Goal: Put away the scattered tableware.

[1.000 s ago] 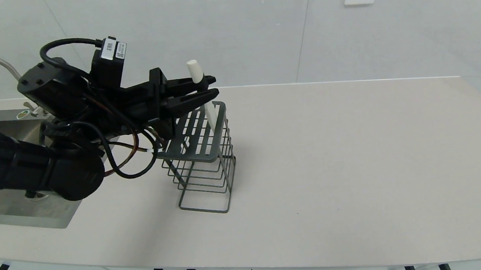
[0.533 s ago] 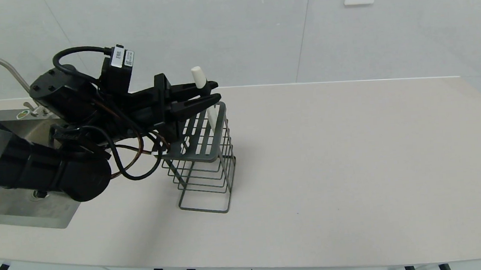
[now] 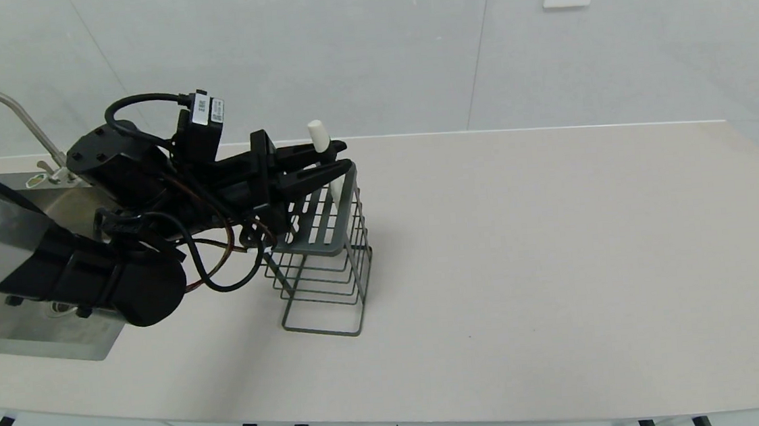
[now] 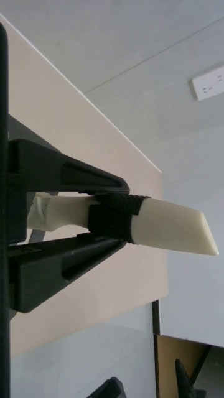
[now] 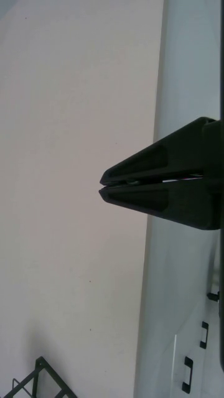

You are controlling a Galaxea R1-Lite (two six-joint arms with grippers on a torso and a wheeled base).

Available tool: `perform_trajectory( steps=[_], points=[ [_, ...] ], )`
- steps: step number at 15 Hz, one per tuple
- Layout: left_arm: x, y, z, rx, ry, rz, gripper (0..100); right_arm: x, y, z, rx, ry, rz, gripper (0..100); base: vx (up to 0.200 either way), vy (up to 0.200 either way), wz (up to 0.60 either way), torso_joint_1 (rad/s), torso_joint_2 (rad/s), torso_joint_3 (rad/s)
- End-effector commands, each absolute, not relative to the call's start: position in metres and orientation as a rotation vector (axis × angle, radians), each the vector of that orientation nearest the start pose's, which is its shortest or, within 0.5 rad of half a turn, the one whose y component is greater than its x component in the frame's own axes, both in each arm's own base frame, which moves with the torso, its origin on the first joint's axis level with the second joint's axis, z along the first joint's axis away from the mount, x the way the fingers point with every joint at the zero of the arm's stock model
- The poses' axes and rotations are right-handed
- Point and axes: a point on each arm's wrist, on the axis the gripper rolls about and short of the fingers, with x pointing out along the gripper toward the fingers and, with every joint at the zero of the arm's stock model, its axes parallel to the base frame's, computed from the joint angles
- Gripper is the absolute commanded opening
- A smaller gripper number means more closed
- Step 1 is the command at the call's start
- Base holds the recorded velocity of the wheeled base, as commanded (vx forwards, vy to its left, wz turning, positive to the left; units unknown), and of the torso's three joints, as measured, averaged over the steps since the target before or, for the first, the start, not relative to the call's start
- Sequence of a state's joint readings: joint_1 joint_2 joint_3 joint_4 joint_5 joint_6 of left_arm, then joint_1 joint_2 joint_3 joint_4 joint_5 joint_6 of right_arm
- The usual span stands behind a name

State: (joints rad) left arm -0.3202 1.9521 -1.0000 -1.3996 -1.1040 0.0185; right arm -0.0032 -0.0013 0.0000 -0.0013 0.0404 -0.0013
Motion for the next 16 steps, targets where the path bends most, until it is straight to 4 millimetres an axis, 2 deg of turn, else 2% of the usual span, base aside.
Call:
perform_trajectory(
  steps=[1, 10, 14, 15, 16],
  points=[
    [0.333, -0.132, 0.215, 0.197, -0.453, -1.397, 0, -0.023, 0.001, 0.076, -0.002, -0.002, 0.037, 0, 0.000, 0.000, 0.00, 0.000, 0.00, 0.000],
    [0.334, -0.132, 0.212, 0.193, -0.444, -1.398, 0, -0.023, 0.001, 0.076, -0.002, -0.002, 0.038, 0, 0.000, 0.000, 0.00, 0.000, 0.00, 0.000],
    [0.330, -0.131, 0.200, 0.172, -0.391, -1.405, 0, -0.023, 0.001, 0.076, -0.002, -0.002, 0.038, 0, 0.000, 0.000, 0.00, 0.000, 0.00, 0.000],
    [0.329, -0.131, 0.197, 0.166, -0.379, -1.408, 100, -0.023, 0.001, 0.076, -0.002, -0.002, 0.038, 0, 0.000, 0.000, 0.00, 0.000, 0.00, 0.000],
    [0.329, -0.131, 0.196, 0.166, -0.379, -1.407, 100, -0.023, 0.001, 0.076, -0.002, -0.002, 0.038, 0, 0.000, 0.000, 0.00, 0.000, 0.00, 0.000]
  ],
)
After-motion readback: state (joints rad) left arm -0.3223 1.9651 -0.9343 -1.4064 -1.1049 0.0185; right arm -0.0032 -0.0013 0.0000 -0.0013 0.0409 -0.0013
